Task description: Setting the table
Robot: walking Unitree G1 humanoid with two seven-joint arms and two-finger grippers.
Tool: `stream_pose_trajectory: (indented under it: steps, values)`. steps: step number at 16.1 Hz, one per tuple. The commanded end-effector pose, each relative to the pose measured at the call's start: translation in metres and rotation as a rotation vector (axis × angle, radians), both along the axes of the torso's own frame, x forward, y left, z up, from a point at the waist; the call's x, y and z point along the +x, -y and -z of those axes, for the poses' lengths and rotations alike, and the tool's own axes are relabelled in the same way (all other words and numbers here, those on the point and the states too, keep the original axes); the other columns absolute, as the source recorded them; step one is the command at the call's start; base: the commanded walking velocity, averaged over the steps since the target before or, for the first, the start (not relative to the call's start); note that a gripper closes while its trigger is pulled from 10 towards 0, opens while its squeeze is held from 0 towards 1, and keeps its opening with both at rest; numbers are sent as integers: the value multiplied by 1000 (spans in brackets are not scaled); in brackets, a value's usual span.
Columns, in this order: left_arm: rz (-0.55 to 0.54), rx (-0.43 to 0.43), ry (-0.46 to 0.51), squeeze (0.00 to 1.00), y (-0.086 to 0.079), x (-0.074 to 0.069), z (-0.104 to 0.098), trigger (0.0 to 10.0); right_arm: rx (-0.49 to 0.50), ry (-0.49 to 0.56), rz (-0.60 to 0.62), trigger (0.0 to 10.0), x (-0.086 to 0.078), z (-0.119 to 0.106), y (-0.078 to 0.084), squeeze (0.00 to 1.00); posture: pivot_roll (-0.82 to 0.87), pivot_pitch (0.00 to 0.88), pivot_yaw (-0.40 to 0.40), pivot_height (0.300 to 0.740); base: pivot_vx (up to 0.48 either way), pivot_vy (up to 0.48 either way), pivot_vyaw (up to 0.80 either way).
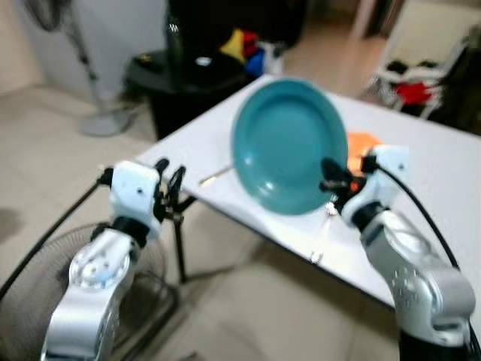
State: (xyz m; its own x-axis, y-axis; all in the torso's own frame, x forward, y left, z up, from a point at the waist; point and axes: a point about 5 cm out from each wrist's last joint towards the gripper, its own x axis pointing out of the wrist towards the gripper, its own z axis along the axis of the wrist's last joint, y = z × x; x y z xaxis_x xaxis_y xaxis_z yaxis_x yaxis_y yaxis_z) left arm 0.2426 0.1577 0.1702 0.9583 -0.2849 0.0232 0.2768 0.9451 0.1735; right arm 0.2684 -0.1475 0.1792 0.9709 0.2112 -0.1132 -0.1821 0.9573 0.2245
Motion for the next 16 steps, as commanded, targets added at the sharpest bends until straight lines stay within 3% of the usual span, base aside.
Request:
stream_pose_trajectory:
  steps: [1, 5, 8, 11, 12, 16]
  values:
    - [58, -9, -23, 0, 9, 0, 2, 10000, 31, -9, 30, 10000, 2, -2, 10, 0, 128, 0, -3, 740, 0, 0, 0]
    - [155, 36, -63, 0, 12, 5, 6, 10000, 134, -177, -74, 10000, 17, 10, -2, 0, 120, 0, 5, 740, 0, 0, 0]
    - [228, 45, -74, 0, 12, 7, 4, 10000, 313, -315, -7, 10000, 35, 21, 4, 0, 122, 0, 19, 740, 0, 0, 0]
    - [282, 62, -95, 0, 12, 5, 7, 10000, 386, -386, -19, 10000, 41, 29, 4, 0, 126, 0, 20, 740, 0, 0, 0]
    - [314, 71, -108, 0, 12, 4, 8, 10000, 466, -463, -13, 10000, 47, 42, 2, 0, 125, 0, 26, 740, 0, 0, 0]
    - [372, 64, -135, 0, 15, -4, 10, 10000, 568, -584, 10, 10000, 57, 65, -2, 0, 138, 0, 21, 740, 0, 0, 0]
